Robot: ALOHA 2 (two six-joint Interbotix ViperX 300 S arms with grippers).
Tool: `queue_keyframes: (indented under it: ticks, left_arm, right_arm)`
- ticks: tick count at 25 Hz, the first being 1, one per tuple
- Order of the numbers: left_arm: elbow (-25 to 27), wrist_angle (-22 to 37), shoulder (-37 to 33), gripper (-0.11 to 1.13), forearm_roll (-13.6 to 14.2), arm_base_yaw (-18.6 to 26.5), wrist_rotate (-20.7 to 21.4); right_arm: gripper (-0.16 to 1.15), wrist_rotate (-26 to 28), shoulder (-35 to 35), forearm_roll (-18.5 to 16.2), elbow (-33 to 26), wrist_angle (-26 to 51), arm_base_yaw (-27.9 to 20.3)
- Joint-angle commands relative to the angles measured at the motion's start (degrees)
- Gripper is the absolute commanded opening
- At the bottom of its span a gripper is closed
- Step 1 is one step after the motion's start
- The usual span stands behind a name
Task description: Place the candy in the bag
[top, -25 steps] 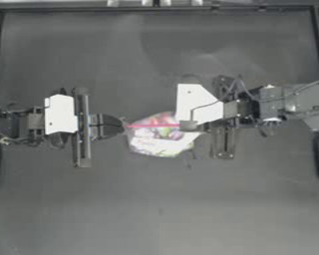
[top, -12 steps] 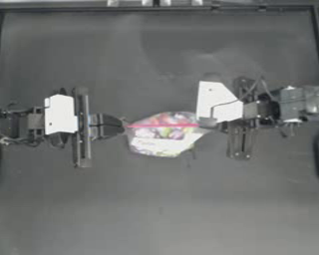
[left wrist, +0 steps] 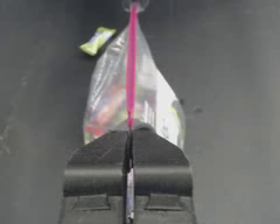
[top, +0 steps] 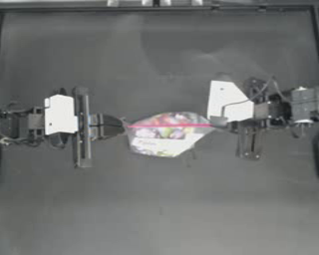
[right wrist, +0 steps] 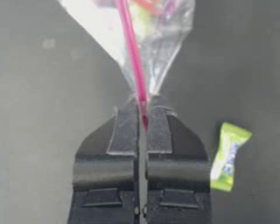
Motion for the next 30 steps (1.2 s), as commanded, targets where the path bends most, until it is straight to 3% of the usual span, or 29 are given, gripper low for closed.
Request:
queue_keyframes:
  ticks: [1, 11, 30]
  left_arm:
    - [-0.62, -0.44, -1.41, 0.05, -0.09, 0.00, 0.00]
    - [-1.58, -0.18, -1.76, 0.05, 0.00, 0.00, 0.09]
    - [-2.29, 3.96, -6.94, 0.05, 0.09, -2.37, 0.18]
  right_arm:
    - [0.05, 0.18, -1.23, 0.18, 0.70, 0.53, -1.05]
    - [0.05, 0.44, -2.99, 0.35, -1.93, 0.44, -0.35]
    - [0.05, 0.70, -3.96, 0.35, -9.32, 0.88, 5.80]
